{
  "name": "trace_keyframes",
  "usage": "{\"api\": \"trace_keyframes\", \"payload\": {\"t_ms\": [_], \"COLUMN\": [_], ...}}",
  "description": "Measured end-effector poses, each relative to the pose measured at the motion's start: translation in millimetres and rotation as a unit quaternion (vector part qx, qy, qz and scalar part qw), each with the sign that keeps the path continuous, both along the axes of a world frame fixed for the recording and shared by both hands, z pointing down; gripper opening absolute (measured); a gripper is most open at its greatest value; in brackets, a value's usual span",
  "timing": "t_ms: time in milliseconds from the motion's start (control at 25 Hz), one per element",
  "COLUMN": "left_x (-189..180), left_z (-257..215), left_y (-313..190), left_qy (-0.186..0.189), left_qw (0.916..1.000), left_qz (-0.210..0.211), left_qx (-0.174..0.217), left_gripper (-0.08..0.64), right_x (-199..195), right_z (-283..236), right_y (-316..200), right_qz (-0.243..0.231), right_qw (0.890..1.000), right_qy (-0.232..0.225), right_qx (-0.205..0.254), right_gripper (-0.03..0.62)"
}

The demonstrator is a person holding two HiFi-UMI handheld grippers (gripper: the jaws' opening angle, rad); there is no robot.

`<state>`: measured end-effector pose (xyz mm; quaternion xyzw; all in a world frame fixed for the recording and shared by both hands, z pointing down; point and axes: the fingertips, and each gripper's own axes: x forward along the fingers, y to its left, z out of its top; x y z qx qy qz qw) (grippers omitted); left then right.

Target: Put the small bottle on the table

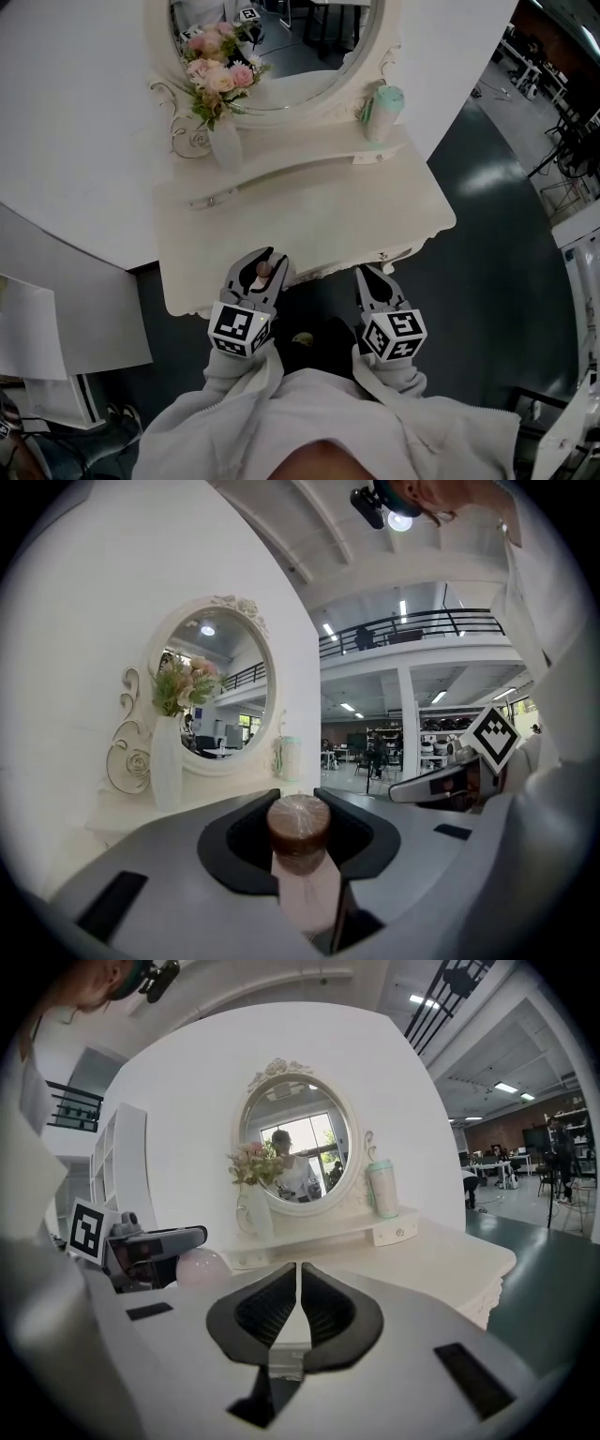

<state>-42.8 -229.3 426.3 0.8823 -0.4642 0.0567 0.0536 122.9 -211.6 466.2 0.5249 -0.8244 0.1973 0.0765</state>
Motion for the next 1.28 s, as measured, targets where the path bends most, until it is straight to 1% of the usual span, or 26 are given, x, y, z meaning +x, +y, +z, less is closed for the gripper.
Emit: {"api": "trace_keyframes", "payload": {"t_ms": [160,280,440,600,920,1280], "left_x": [-3.1,-6.9,-11.7,-9.0,-0.5,-0.7], "left_z": [3.1,5.4,3.0,4.2,27.9,48.6], "left_y": [-8.9,-19.4,-36.0,-54.8,-84.8,-116.4], "left_qy": [0.001,0.003,0.006,-0.004,-0.012,-0.033], "left_qw": [0.9997,0.9986,0.9953,0.9923,0.9877,0.9865], "left_qz": [-0.025,-0.052,-0.096,-0.124,-0.152,-0.156], "left_qx": [-0.003,-0.007,-0.010,-0.010,-0.032,-0.038], "left_gripper": [0.123,0.123,0.123,0.123,0.122,0.121], "right_x": [-6.5,-10.6,-13.2,-11.6,-8.6,-4.4], "right_z": [4.1,5.0,-4.3,-0.5,16.2,32.0], "right_y": [-20.1,-40.6,-69.6,-92.0,-118.7,-153.3], "right_qz": [-0.033,-0.064,-0.107,-0.130,-0.159,-0.174], "right_qw": [0.999,0.998,0.994,0.991,0.987,0.984], "right_qy": [0.005,0.013,0.018,0.010,0.007,0.036], "right_qx": [-0.006,-0.009,0.000,-0.008,-0.028,-0.024], "right_gripper": [0.040,0.040,0.040,0.040,0.040,0.040]}}
